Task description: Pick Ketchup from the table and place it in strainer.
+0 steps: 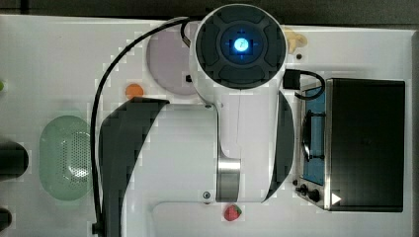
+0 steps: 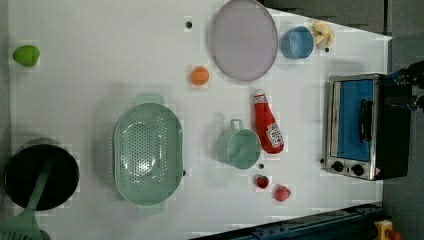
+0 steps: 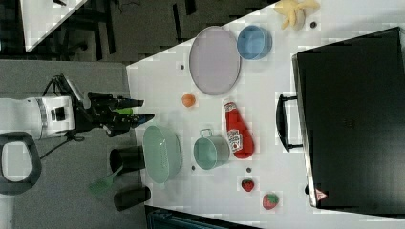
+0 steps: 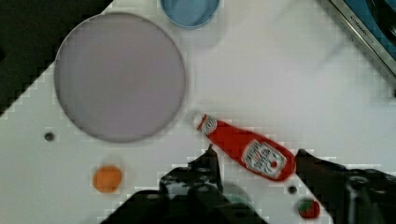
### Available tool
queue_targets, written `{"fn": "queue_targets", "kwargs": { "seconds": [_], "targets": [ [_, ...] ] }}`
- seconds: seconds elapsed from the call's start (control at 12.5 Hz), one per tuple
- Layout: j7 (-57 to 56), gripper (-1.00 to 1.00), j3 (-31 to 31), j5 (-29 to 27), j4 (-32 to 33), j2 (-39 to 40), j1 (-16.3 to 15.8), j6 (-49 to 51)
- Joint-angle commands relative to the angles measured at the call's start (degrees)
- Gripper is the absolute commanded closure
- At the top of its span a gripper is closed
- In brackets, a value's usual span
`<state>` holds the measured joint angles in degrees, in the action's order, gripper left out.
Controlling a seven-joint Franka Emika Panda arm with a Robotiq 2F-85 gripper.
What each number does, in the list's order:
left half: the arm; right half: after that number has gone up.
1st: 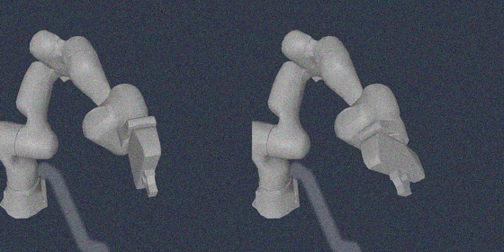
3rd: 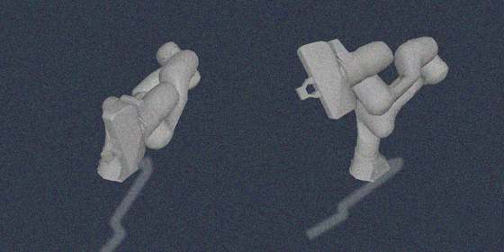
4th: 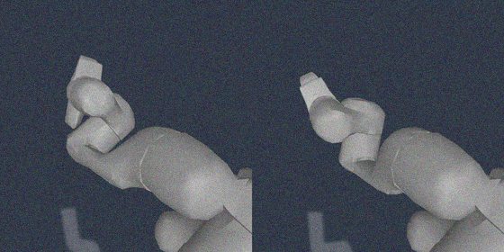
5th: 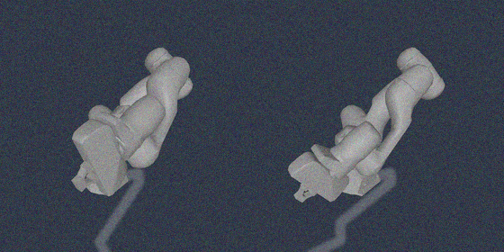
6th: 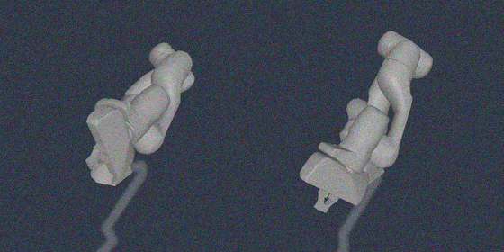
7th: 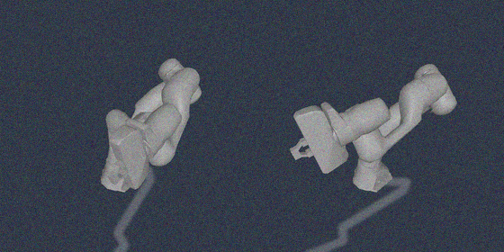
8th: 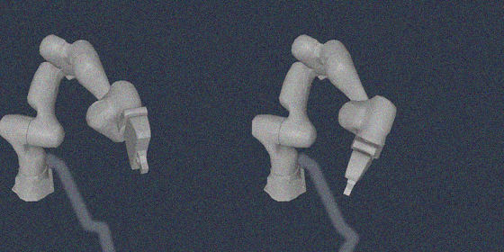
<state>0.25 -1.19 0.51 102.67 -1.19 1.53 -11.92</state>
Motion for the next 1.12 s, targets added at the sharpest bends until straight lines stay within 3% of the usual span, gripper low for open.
{"fn": "queue_targets", "kwargs": {
  "seconds": [0.08,0.24,0.56,1.12],
  "targets": [
    [3.19,-0.58,-3.65,-2.25,8.13,-11.88,6.29,6.23],
    [3.07,-0.99,-3.68,-2.25,8.88,-11.83,6.28,6.24],
    [-6.92,-1.00,-4.00,-2.25,13.83,-11.48,6.23,4.98],
    [-38.40,-1.00,-5.77,-2.25,28.50,-11.37,6.15,-8.63]
  ]
}}
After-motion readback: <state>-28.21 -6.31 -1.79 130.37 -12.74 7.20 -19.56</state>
